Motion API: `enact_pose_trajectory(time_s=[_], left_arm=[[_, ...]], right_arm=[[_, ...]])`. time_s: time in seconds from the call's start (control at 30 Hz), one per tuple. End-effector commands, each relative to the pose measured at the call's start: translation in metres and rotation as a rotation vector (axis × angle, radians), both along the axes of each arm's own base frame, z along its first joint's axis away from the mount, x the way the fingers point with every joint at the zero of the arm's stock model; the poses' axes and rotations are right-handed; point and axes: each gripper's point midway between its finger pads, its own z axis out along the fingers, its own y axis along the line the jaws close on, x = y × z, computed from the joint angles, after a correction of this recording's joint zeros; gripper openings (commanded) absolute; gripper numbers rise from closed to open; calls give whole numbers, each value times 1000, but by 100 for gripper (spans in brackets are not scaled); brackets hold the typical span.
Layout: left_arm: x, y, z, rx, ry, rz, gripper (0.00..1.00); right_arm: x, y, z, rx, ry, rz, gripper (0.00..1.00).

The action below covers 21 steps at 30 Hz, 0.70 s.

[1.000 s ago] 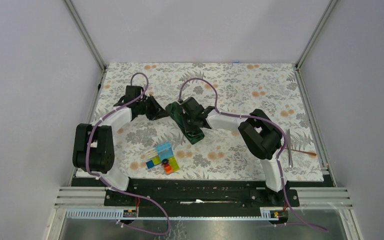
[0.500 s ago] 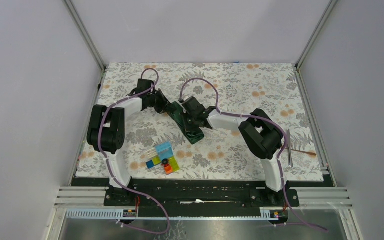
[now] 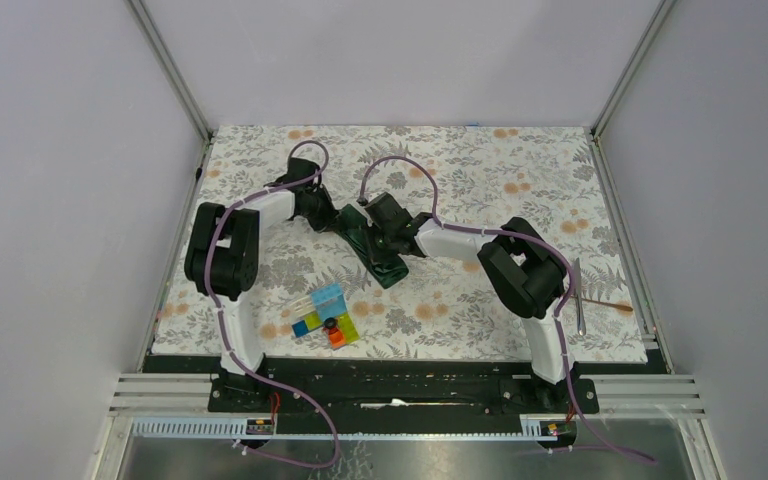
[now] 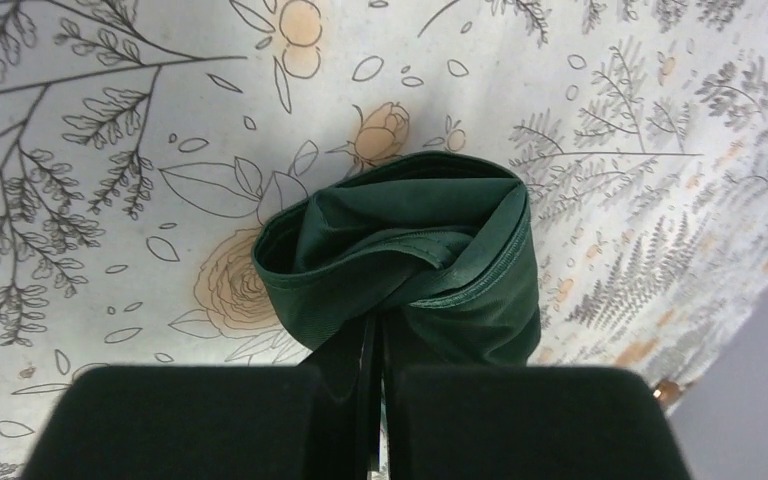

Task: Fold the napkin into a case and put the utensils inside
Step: Smooth out the smaller rectangle-folded napkin at the center of the board.

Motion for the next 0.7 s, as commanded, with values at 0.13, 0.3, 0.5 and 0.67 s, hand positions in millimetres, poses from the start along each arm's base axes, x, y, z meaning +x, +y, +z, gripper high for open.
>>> enact_pose_trajectory(time_s=[0.13, 0.3, 0.5, 0.67], left_arm=[[20, 33, -13, 339, -39, 20, 0], [15, 41, -26, 394, -2, 21, 0], [7, 43, -32, 409, 16, 15, 0], [3, 41, -30, 403, 16, 7, 0]], right_arm=[[-38, -14, -34, -52, 148, 46, 7], [-57, -5, 0, 63, 185, 103, 30], [-59, 14, 64, 209, 175, 167, 47], [-32, 21, 98, 309, 126, 120, 59]])
